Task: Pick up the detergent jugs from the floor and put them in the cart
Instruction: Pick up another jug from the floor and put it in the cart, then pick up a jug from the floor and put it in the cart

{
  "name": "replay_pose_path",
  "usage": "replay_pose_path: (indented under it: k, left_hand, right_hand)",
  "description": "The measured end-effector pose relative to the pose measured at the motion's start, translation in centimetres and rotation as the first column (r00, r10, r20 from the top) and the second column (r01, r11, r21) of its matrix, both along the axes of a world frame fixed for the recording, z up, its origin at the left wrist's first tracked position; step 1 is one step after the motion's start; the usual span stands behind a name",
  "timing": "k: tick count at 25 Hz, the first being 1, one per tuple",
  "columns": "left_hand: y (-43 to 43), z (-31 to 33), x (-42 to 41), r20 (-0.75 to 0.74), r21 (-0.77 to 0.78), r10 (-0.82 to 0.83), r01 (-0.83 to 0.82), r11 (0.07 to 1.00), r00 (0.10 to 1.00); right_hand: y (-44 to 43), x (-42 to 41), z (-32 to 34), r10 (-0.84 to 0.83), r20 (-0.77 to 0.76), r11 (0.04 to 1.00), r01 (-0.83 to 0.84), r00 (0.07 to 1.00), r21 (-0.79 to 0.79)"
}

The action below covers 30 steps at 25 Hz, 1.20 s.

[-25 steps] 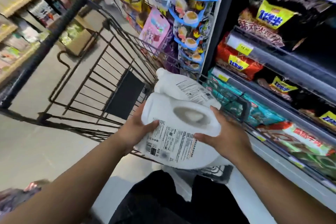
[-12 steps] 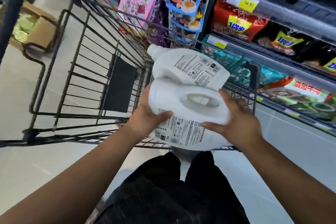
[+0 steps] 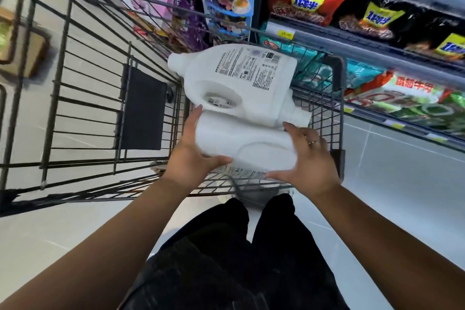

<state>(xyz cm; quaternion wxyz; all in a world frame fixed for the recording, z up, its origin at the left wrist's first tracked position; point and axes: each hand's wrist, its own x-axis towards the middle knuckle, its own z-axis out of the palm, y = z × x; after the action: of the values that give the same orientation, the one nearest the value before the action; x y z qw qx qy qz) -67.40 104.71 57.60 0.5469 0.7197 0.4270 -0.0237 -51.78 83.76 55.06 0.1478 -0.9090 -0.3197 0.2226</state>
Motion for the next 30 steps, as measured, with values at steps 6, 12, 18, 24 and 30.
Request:
replay_pose_path:
  k: [6, 12, 18, 24, 30]
  left_hand:
    - [-3.1, -1.0, 5.6, 0.061, 0.090, -0.218, 0.212, 0.973, 0.974]
    - [-2.1, -2.2, 3.2, -0.016, 0.123, -0.304, 0.303, 0.945, 0.953]
    - [-3.1, -1.3, 3.2, -0.004, 0.148, -0.339, 0.336, 0.930, 0.941]
    - [-4.8, 1.5, 4.0, 0.008, 0.191, -0.427, 0.418, 0.888, 0.904]
    - [-10.9, 5.5, 8.5, 0.080, 0.254, -0.497, 0.465, 0.848, 0.864]
  right_hand:
    - [7.0, -2.3, -1.6, 0.019, -0.061, 0.964, -0.002, 0.998, 0.266]
    - [2.1, -1.0, -2.6, -0.184, -0.020, 0.930, 0.181, 0.983, 0.320]
    - [0.1, -1.2, -1.5, -0.259, -0.155, 0.913, 0.294, 0.953, 0.284]
    - [-4.3, -0.8, 2.6, -0.375, -0.131, 0.860, 0.397, 0.918, 0.321]
    - [-13.6, 1.4, 6.4, -0.515, -0.146, 0.768, 0.531, 0.844, 0.359]
